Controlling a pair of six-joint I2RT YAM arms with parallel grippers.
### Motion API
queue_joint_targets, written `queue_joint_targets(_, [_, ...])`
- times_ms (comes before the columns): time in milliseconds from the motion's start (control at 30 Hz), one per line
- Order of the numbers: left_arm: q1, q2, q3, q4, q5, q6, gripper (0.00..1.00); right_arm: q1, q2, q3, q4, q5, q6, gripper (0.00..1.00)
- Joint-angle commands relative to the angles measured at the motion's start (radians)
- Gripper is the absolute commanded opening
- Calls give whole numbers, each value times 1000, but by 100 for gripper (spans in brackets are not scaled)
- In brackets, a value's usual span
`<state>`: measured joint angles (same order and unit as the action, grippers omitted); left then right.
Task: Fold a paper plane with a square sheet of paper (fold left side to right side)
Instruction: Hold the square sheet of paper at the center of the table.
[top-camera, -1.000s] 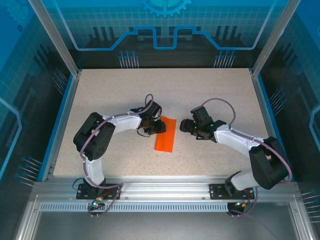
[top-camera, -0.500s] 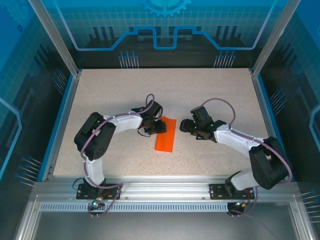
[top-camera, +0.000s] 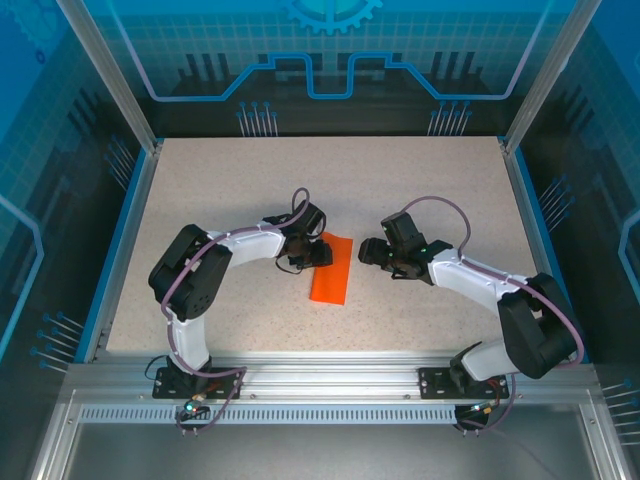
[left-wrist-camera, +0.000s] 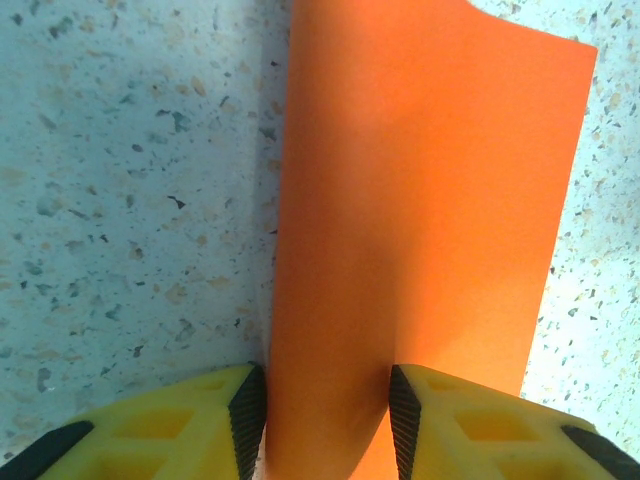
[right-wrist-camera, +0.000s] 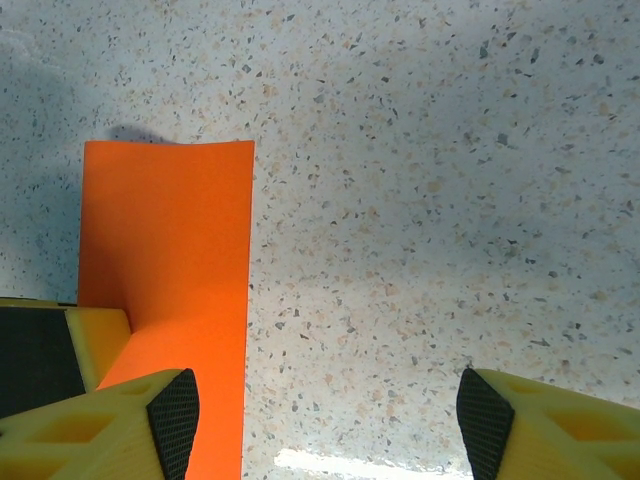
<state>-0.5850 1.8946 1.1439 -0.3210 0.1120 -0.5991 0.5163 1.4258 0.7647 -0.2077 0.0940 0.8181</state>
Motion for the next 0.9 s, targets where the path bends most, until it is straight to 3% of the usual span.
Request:
queue_joint_targets(0, [-24, 53, 0, -11, 14, 11, 41, -4, 20, 8, 33, -48, -24, 71])
queue_joint_targets(100, [-25, 54, 0, -11, 13, 11, 41, -5, 69, 30, 73, -149, -56, 62])
queue_joint_targets(267, [-26, 55, 2, -13, 12, 11, 42, 1, 217, 108, 120, -333, -68, 33])
queue_joint_targets(433, [-29, 55, 3, -17, 8, 14, 42, 20, 297, 166, 116, -350, -67, 13])
queue_joint_targets(567, [-30, 56, 6, -21, 6, 15, 42, 23, 342, 192, 92, -341, -67, 8])
queue_joint_targets(867, [-30, 56, 8, -22, 5, 15, 42, 25, 412, 229, -2, -308, -59, 6])
